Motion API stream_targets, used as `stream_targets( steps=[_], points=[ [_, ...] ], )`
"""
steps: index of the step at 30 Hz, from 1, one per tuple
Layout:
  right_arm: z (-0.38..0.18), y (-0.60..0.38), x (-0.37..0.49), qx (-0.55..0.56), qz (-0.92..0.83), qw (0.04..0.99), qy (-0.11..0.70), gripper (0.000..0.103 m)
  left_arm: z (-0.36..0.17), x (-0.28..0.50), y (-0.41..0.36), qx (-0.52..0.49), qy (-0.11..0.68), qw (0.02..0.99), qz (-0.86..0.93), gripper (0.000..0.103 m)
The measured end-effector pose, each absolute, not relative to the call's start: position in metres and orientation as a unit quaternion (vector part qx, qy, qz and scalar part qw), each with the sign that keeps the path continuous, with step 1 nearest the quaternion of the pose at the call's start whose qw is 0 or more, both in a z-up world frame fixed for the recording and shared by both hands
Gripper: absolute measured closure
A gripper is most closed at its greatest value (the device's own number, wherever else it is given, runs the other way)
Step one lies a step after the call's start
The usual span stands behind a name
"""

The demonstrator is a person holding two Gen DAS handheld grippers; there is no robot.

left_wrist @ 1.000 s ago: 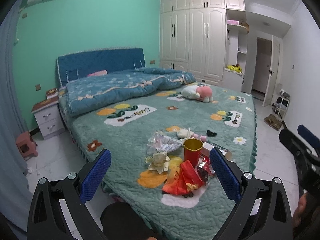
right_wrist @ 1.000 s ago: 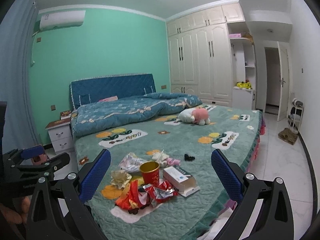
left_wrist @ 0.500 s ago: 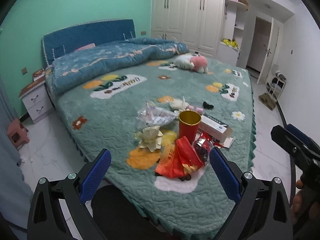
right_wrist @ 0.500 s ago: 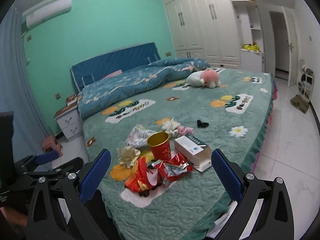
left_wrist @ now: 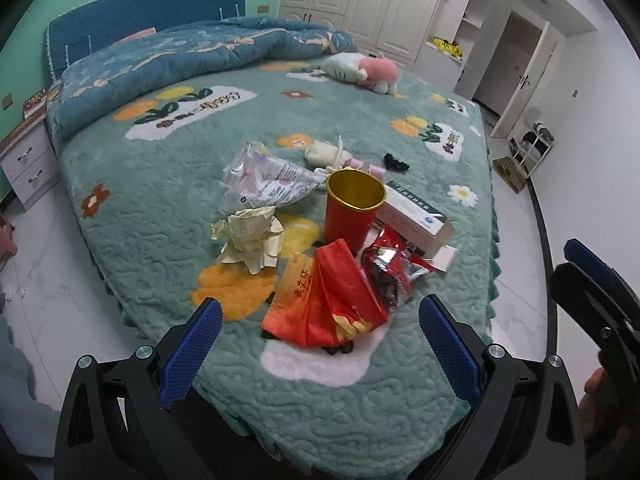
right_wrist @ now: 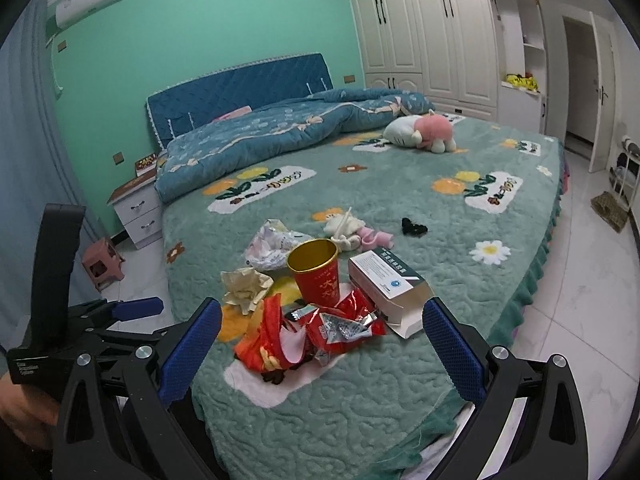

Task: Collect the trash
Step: 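Lower the left tool onto the red-and-white face mask and close it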

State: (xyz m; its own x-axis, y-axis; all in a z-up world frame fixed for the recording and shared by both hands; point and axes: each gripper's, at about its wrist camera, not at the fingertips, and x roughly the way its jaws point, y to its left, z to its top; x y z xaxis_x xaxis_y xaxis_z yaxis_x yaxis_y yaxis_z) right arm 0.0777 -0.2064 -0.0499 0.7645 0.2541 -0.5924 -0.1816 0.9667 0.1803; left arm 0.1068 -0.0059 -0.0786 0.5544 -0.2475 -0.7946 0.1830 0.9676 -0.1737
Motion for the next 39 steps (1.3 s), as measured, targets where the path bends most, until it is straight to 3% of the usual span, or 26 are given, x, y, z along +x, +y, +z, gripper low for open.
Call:
stream_targets(
  steps=[9, 19, 23, 27, 31, 39],
  points=[
    [-0.062, -0.213, 0.096, 0.072, 0.125, 0.929, 0.341, 0.005, -0.124, 0.148, -0.013, -0.075, 0.521, 0.836, -0.152, 0.006],
    [-0.079, -0.22, 0.114, 0.089, 0.127, 0.919, 0.362, 0.005, -0.161, 0.168, -0.025, -0.052, 0.562, 0.81, -0.163, 0.006],
    [-0.083, -0.222, 0.118, 0.091, 0.127, 0.918, 0.364, 0.005, -0.174, 0.174, -0.028, -0.046, 0.58, 0.795, -0.172, 0.021],
    [-0.086, -0.225, 0.12, 0.099, 0.123, 0.916, 0.368, 0.005, -0.185, 0.177, -0.032, -0.034, 0.591, 0.787, -0.171, 0.024],
    [-0.089, -0.225, 0.121, 0.099, 0.125, 0.914, 0.373, 0.005, -0.187, 0.178, -0.034, -0.025, 0.594, 0.785, -0.172, 0.036],
    [-0.096, -0.217, 0.125, 0.096, 0.137, 0.909, 0.382, 0.005, -0.185, 0.176, -0.028, 0.0, 0.593, 0.788, -0.166, 0.083]
  ],
)
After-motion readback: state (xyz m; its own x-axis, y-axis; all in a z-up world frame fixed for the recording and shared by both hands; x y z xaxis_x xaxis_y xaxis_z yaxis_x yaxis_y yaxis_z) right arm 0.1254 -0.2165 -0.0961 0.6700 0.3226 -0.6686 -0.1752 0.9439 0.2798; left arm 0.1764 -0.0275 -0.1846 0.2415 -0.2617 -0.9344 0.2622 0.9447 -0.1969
